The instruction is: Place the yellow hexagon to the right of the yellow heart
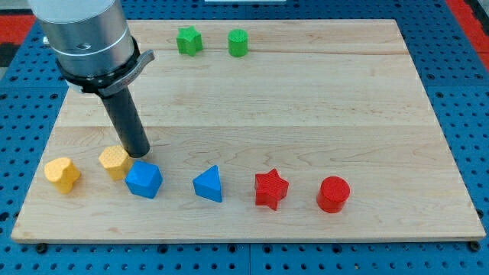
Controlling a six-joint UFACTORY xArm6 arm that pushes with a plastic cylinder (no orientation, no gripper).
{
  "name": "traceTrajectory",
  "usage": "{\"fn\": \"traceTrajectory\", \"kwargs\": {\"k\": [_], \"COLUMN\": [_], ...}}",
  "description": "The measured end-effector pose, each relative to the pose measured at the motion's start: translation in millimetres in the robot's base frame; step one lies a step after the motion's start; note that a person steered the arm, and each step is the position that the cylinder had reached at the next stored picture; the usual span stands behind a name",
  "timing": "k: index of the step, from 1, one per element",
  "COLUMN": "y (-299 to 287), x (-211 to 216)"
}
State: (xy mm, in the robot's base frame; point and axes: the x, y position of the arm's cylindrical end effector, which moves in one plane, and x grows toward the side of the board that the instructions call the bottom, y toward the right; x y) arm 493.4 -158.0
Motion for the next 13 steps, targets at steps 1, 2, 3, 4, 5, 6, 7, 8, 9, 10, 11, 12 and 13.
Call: {"fn": "traceTrajectory", "kwargs": {"k": [1, 2, 3, 4, 5, 6, 7, 8, 9, 10, 11, 12, 13], "y": [-4, -4, -7, -13, -17, -20, -20, -20, -16, 8, 48, 76, 66], "x": [-6, -10, -10, -10, -7, 0, 9, 16, 17, 5, -27, -68, -109]}}
